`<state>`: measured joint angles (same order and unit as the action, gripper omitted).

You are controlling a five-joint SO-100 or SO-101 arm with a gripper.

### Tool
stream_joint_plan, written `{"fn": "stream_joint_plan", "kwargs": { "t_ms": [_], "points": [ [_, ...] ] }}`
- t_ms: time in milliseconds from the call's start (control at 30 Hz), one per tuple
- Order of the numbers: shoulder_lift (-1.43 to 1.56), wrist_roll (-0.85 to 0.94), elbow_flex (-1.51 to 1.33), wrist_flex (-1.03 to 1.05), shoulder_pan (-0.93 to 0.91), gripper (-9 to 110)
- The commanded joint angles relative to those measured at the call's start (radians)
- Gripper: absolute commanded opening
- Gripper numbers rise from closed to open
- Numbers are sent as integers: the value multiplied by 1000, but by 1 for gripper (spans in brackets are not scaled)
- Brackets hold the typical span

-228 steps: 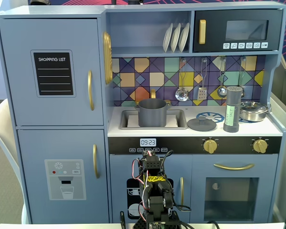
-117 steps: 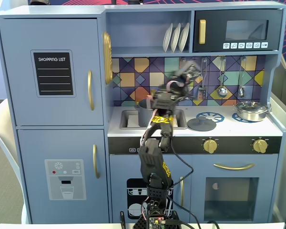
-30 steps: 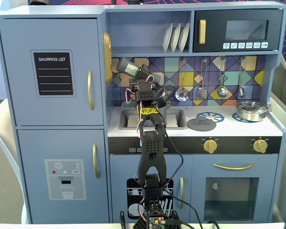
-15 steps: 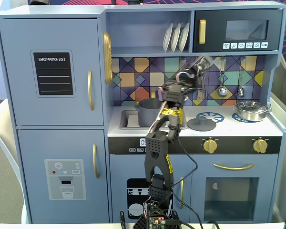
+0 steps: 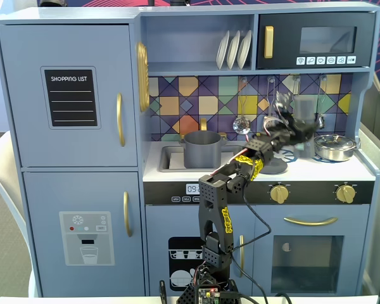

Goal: Put salt in the gray recipient

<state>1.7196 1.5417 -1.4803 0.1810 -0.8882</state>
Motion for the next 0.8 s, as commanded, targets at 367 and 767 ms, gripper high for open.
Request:
{"fn": "stream_joint_plan", "kwargs": {
  "t_ms": [367, 767],
  "points": [
    [-25, -26, -28, -117, -21, 0],
    [-46, -83, -112, -233, -23, 0]
  ]
}}
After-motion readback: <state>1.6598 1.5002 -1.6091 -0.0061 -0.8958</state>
